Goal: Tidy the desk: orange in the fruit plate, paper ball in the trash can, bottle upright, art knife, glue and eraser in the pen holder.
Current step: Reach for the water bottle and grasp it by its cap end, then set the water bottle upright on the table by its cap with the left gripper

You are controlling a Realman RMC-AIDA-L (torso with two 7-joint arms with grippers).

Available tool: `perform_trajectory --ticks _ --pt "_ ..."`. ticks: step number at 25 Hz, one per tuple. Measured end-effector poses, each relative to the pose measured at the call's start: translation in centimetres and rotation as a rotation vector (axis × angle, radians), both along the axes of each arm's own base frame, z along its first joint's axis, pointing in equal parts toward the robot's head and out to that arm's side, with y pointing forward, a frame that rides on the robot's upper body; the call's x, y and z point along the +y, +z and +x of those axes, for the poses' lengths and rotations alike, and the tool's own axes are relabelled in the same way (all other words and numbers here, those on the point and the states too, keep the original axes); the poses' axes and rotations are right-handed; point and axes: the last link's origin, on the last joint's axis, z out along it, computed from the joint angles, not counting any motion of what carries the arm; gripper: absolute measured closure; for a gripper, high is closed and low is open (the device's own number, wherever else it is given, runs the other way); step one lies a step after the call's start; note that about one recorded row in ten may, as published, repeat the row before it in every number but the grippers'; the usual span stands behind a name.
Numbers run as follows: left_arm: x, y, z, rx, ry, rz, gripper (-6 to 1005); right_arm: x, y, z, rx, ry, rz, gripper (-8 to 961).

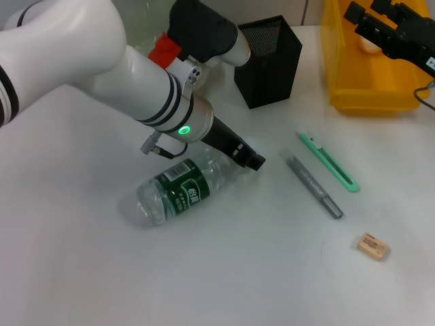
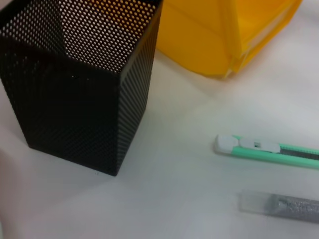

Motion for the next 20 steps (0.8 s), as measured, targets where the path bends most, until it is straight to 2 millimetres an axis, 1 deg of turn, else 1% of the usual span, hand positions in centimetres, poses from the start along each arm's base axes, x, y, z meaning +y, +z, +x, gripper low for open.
perform_trajectory --ticks 4,12,13,15,17,19,20 --pt "-0.1 0.0 -0.2 -0.001 0.0 0.0 398 0.0 0.0 0.0 0.0 0.0 0.0 192" --pt "-0.6 -0.1 -0.1 -0.062 -0.017 -0.031 527 0.0 0.3 0.1 -0.005 -0.003 0.009 192" --pt "-0.7 0.5 0.3 -0.113 -0.015 -0.034 539 0.0 0.3 0.2 -0.006 -0.003 0.01 192" --pt "-0.6 1.2 0.4 -0.146 -0.009 -0.032 563 0.0 0.4 0.2 -0.006 -0.003 0.012 192" --pt "-0.4 2.2 0.6 -0.192 -0.001 -0.02 562 0.1 0.4 0.1 -0.008 -0.001 0.011 192" --pt "-0.3 3.6 0.6 -0.244 0.005 -0.005 561 0.1 0.4 0.1 -0.01 0.002 0.01 192" --pt "-0.2 4.7 0.5 -0.28 0.01 0.013 561 0.1 0.4 0.0 -0.01 0.004 0.009 192"
